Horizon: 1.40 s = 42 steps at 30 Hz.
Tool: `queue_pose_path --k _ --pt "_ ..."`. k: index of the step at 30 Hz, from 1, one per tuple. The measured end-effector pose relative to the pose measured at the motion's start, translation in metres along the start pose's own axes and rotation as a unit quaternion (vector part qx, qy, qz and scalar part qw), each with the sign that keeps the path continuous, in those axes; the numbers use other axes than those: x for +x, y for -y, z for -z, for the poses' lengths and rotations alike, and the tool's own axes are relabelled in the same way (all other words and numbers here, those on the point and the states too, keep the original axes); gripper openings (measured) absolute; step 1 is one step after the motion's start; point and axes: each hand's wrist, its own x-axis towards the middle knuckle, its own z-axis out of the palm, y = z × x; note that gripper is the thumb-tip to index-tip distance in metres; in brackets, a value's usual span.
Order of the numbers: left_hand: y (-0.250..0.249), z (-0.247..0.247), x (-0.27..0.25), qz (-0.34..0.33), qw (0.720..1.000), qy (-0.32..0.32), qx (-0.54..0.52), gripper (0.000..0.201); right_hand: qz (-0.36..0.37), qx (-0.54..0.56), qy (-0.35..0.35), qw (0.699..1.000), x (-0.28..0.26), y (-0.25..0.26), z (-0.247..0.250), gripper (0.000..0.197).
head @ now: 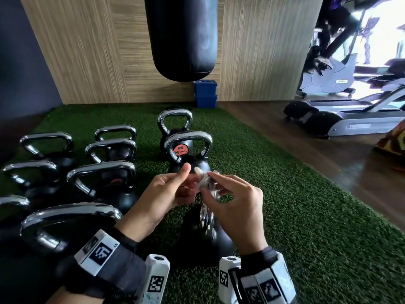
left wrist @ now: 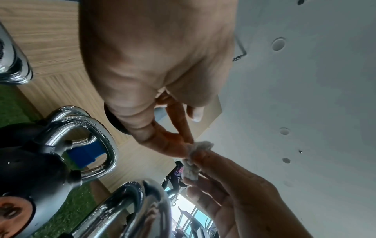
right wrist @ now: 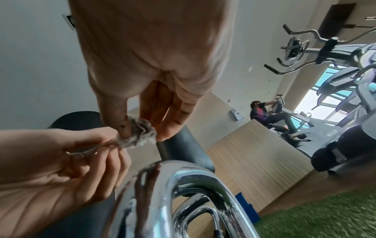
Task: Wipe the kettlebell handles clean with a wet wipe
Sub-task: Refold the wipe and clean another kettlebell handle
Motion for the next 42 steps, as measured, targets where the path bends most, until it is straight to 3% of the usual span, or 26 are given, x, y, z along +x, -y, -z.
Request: queue_pose_path --k 3,6,9,11,14,17,23,27,31,35,39,42 --pt "0.007 0.001 0.006 -0.022 0.997 -0.010 0.080 0.022 -0.087 0.016 -0.031 0.996 0.004 -0.023 0.005 0.015" --pt "0.031 0.019 0.016 -0.027 0.949 -0.015 0.312 0.064 -0.176 0.009 -0.062 0.982 0.004 -0.054 0.014 0.019" --pt "0.063 0.022 0.022 0.024 0.845 0.174 0.506 0.115 -0.265 -0.031 -0.021 0.964 0.002 -0.085 0.009 0.006" --pt "0.085 0.010 0.024 -0.018 0.811 0.232 0.537 0.136 -0.315 -0.040 0.017 0.948 0.003 -0.101 -0.001 0.009" --pt "0.111 -0.002 0.024 -0.090 0.843 0.186 0.496 0.126 -0.335 -0.053 0.081 0.937 0.003 -0.113 -0.018 0.016" --pt "0.124 0.002 0.027 -0.121 0.871 0.171 0.445 0.108 -0.336 -0.039 0.127 0.933 0.003 -0.117 -0.027 0.008" --pt "0.125 0.018 0.037 -0.165 0.861 0.211 0.433 0.094 -0.313 -0.100 0.124 0.936 0.008 -0.117 -0.036 0.008" --pt "0.125 0.027 0.042 -0.144 0.878 0.245 0.385 0.082 -0.245 -0.116 0.057 0.961 0.016 -0.114 -0.036 0.013" --pt "0.130 0.028 0.041 -0.138 0.870 0.232 0.413 0.073 -0.229 -0.081 0.073 0.967 0.012 -0.112 -0.031 0.008" --pt "0.132 0.029 0.041 -0.125 0.889 0.221 0.381 0.099 -0.147 -0.095 0.053 0.983 0.016 -0.107 -0.026 0.007" --pt "0.135 0.031 0.038 -0.100 0.888 0.207 0.398 0.099 -0.021 -0.104 0.024 0.994 0.009 -0.100 -0.024 0.022" --pt "0.135 0.031 0.038 -0.093 0.888 0.199 0.404 0.098 0.017 -0.081 0.027 0.996 0.005 -0.099 -0.018 0.026"
